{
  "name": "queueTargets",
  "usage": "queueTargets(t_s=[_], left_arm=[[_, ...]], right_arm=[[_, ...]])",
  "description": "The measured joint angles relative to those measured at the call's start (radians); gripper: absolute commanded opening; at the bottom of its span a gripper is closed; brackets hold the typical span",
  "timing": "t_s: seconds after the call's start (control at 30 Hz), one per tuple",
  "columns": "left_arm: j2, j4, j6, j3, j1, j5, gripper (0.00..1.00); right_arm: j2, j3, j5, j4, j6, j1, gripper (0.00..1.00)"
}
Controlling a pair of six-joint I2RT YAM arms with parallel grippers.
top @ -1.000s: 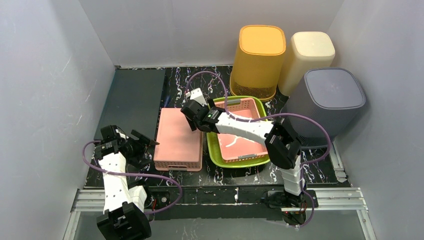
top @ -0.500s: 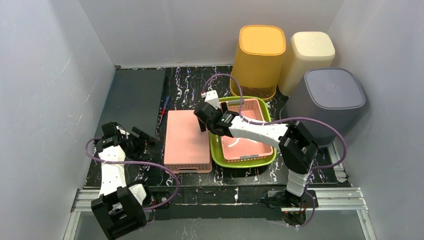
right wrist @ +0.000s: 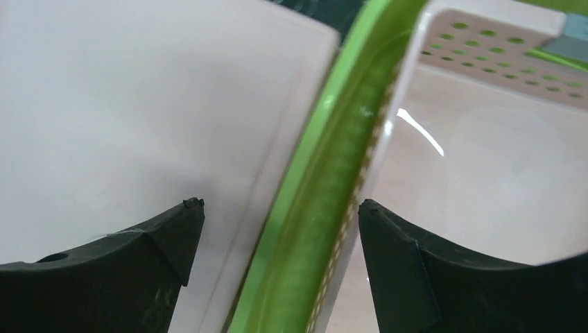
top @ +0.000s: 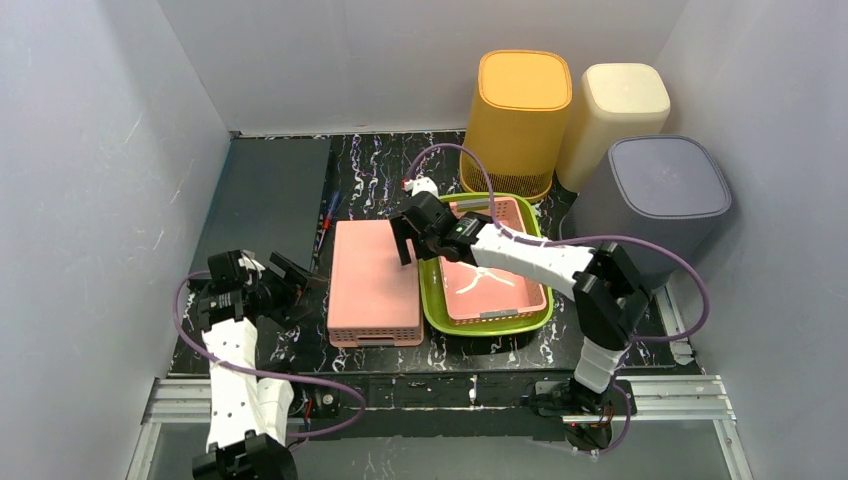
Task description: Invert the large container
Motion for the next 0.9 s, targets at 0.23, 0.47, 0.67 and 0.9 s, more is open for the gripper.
queueTargets(t_s=[0.23, 0.47, 0.67, 0.9], left_arm=[[-0.039, -0.077, 0.003, 0.030, -0.004, -0.048, 0.74], [-0.030, -0.106, 0.006, 0.095, -0.004, -0.137, 0.75], [-0.033, -0.131, 0.006, 0.108, -0.004, -0.194, 0.75], [-0.037, -0.163, 0.022, 0.122, -0.004, -0.245, 0.77]], right_arm=[[-0.198, -0.088, -0.274, 0.122, -0.219, 0.033, 0.92], [-0.298, -0.270, -0.388, 0.262, -0.500, 0.253, 0.95], [-0.228, -0.330, -0.367, 0.333, -0.732, 0.393, 0.97], [-0.064, -0.299, -0.235, 0.423, -0.938, 0.409, 0.99]])
